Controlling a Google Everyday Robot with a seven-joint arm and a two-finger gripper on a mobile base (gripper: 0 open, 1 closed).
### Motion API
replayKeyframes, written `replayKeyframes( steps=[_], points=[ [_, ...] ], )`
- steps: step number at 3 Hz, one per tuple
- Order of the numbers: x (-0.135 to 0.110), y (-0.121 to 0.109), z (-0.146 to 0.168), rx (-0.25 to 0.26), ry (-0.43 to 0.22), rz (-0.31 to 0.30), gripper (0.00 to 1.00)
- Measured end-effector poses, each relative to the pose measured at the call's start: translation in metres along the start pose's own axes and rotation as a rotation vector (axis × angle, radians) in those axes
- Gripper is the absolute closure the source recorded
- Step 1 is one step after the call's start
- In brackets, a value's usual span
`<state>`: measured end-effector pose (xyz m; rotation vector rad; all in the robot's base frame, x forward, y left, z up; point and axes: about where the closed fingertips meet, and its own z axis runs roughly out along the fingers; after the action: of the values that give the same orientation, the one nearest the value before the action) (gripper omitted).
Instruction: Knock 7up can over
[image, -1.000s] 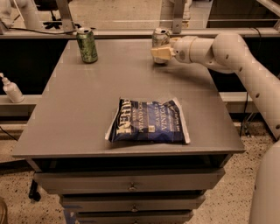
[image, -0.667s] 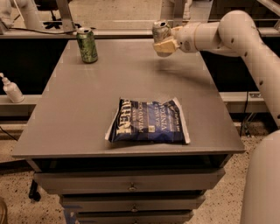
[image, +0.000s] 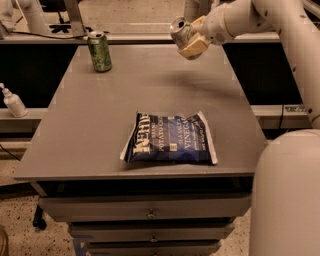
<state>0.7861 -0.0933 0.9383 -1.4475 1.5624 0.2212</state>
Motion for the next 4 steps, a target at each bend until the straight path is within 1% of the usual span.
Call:
replayKeyframes(
  steps=[1, 2, 3, 4],
  points=[
    [0.004, 0.026, -0.003, -0.141, 0.133, -0.139, 1.00],
    [0.018, 0.053, -0.007, -0.285, 0.262, -0.239, 1.00],
    [0.033, 0.071, -0.012, -0.398, 0.363, -0.306, 1.00],
    [0.044, 0.083, -0.015, -0.488, 0.451, -0.373, 1.00]
  ],
)
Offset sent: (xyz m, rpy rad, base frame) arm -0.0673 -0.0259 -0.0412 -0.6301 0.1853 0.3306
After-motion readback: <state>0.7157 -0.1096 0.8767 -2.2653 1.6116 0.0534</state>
